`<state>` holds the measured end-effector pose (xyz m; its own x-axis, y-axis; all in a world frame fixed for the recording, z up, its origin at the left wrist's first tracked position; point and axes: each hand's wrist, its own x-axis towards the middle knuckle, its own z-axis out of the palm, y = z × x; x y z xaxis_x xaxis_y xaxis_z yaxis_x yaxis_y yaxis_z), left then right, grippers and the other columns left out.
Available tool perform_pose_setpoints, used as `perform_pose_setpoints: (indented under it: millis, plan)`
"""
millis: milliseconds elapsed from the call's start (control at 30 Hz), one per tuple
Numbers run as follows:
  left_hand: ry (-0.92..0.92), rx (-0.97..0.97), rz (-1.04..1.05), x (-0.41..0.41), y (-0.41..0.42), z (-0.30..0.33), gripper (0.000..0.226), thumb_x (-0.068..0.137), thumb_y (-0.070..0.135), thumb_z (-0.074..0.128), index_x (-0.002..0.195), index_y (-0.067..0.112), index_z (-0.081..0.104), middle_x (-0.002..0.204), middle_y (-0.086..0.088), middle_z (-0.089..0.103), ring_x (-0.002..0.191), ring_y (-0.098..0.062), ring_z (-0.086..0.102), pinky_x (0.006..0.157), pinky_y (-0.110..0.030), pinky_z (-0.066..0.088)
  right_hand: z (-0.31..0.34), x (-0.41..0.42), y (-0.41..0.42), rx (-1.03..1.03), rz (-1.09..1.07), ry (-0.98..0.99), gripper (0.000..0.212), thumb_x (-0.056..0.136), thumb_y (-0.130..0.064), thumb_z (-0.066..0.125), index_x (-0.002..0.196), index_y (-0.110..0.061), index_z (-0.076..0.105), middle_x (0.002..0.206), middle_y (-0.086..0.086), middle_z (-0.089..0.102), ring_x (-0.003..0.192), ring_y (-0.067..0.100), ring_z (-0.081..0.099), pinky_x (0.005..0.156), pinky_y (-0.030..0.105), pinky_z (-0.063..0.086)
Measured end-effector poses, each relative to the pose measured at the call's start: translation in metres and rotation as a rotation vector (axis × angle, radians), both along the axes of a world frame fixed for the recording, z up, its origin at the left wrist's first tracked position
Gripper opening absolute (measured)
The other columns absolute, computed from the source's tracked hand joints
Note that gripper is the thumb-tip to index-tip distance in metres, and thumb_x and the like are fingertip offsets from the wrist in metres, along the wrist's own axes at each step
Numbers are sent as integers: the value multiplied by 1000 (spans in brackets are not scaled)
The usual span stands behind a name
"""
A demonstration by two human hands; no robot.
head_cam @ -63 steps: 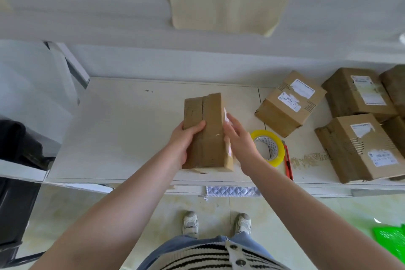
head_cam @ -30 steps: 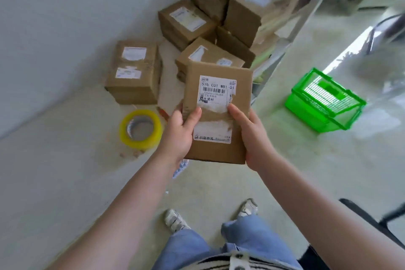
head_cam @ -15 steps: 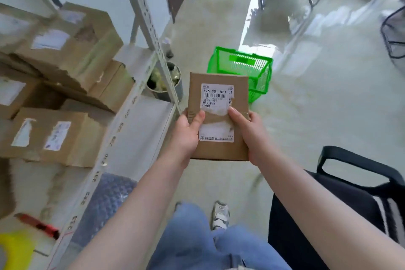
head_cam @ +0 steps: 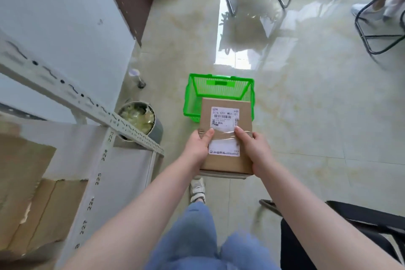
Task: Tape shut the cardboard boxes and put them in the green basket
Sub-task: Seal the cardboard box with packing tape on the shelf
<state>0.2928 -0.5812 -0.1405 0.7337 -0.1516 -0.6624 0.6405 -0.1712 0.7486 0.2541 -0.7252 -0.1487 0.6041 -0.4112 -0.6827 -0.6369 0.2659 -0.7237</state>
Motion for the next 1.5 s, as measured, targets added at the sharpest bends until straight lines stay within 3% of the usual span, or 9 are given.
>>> perform_pose_setpoints:
  millis: [100, 267, 467, 667, 867, 1033, 1100, 1233, 1500]
  plan:
    - [-11, -14, -44, 62, -15, -10, 35, 102, 25, 50, 129, 4, 55, 119, -10, 67, 90, -15, 64, 63, -14, 52, -8, 55, -12, 18, -33, 28, 50, 87, -36, 71, 124, -5, 57, 110, 7, 69, 94, 21, 68, 81, 35, 56]
    - [20, 10, -77, 152, -43, -26, 34, 101, 26, 51, 128, 5, 56, 119, -10, 67, 89, -14, 64, 62, -12, 51, -26, 141, -40, 26, -76, 42, 58, 87, -36, 72, 130, -3, 52, 121, 12, 66, 106, 26, 65, 95, 43, 53]
    - [61, 38, -45, 253, -67, -79, 36, 101, 26, 51, 134, 11, 51, 127, -8, 64, 113, -22, 63, 97, -33, 49, -83, 252, -66, -26, 55, 79, 67, 85, -42, 71, 137, -4, 50, 132, 11, 60, 118, 27, 59, 103, 45, 45]
    - [181, 395, -170, 336, -76, -195, 57, 98, 48, 49, 149, 27, 36, 144, -17, 37, 140, -29, 31, 118, -41, 26, -185, 337, -77, -28, 102, 162, 49, 87, -38, 70, 125, -9, 61, 119, 7, 68, 107, 22, 64, 98, 39, 49]
    - [226, 342, -224, 392, -90, -349, 57, 91, 38, 66, 138, 11, 50, 138, -13, 53, 128, -28, 51, 109, -41, 39, -339, 385, -82, 2, 56, 192, 37, 90, -29, 69, 123, -15, 63, 115, 2, 70, 103, 17, 66, 97, 37, 51]
    - [244, 378, -225, 424, -87, -491, 60, 85, 30, 75, 131, 5, 47, 132, -14, 57, 122, -28, 55, 106, -43, 43, -486, 414, -73, 42, 32, 206, 33, 92, -18, 67, 125, -14, 62, 108, 4, 71, 81, 6, 66, 57, 10, 49]
    - [238, 415, -209, 432, -85, -539, 54, 86, 28, 74, 128, 5, 49, 130, -13, 59, 120, -27, 57, 104, -40, 44, -535, 423, -69, 56, 20, 218, 33, 93, -16, 65, 125, -11, 61, 109, 6, 70, 82, 9, 67, 60, 13, 51]
    - [211, 464, -175, 450, -87, -612, 47, 87, 26, 72, 125, 7, 52, 127, -11, 63, 115, -27, 60, 98, -37, 47, -608, 448, -64, 55, 6, 262, 33, 93, -17, 64, 124, -6, 58, 117, 13, 68, 102, 28, 67, 91, 41, 54]
    - [240, 498, -146, 466, -85, -658, 49, 90, 22, 69, 132, 8, 48, 129, -10, 62, 116, -27, 59, 89, -29, 44, -655, 464, -54, -6, 17, 286, 32, 94, -14, 63, 125, -8, 58, 114, 9, 68, 96, 23, 65, 83, 32, 51]
